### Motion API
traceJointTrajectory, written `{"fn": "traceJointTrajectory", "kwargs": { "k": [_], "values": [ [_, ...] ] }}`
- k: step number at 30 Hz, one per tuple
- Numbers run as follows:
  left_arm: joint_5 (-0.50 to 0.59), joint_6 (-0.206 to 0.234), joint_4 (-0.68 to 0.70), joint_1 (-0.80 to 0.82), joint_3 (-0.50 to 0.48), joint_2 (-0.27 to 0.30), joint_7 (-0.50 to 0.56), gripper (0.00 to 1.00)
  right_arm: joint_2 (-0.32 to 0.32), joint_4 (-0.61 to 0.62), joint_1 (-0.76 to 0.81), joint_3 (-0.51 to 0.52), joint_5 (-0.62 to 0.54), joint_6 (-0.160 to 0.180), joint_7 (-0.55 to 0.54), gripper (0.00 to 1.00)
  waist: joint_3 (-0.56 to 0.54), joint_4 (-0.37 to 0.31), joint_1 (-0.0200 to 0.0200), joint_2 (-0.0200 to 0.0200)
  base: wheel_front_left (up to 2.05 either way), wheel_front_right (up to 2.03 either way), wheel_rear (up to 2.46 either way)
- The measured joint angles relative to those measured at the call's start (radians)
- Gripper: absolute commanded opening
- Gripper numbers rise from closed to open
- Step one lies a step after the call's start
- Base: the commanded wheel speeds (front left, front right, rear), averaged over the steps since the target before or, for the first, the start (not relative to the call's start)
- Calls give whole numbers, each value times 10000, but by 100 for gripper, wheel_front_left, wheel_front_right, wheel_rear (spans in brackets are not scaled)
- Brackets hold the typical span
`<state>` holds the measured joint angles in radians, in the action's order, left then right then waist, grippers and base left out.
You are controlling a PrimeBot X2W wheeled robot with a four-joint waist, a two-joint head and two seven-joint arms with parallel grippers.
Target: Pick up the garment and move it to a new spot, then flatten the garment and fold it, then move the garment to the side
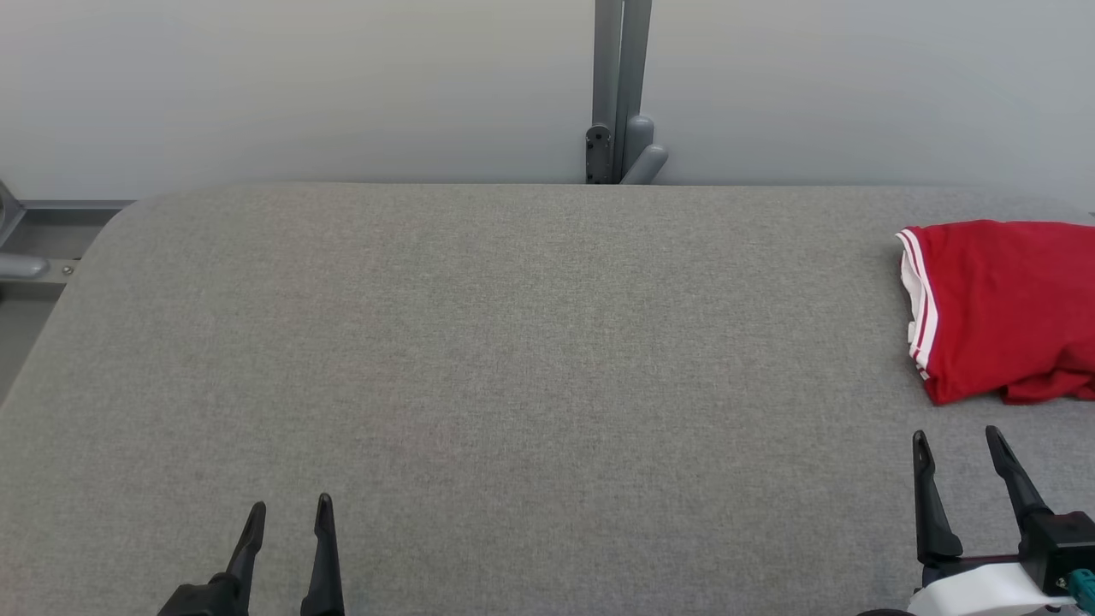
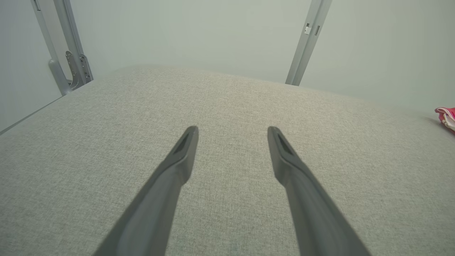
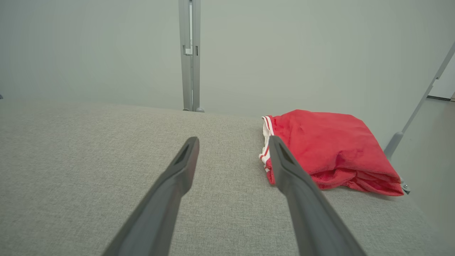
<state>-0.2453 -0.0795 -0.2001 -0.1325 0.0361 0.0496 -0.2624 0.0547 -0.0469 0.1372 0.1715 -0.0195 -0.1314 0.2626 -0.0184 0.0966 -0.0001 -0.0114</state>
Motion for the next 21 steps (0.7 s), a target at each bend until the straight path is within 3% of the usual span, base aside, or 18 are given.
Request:
{"fn": "traceJointTrajectory", "kwargs": {
  "k": [21],
  "values": [
    [-17, -146, -27, 7, 25, 2, 0, 100, -44, -324, 118, 130, 433, 0, 0, 100, -94, -224, 0, 0, 0, 0, 0]
  ]
}}
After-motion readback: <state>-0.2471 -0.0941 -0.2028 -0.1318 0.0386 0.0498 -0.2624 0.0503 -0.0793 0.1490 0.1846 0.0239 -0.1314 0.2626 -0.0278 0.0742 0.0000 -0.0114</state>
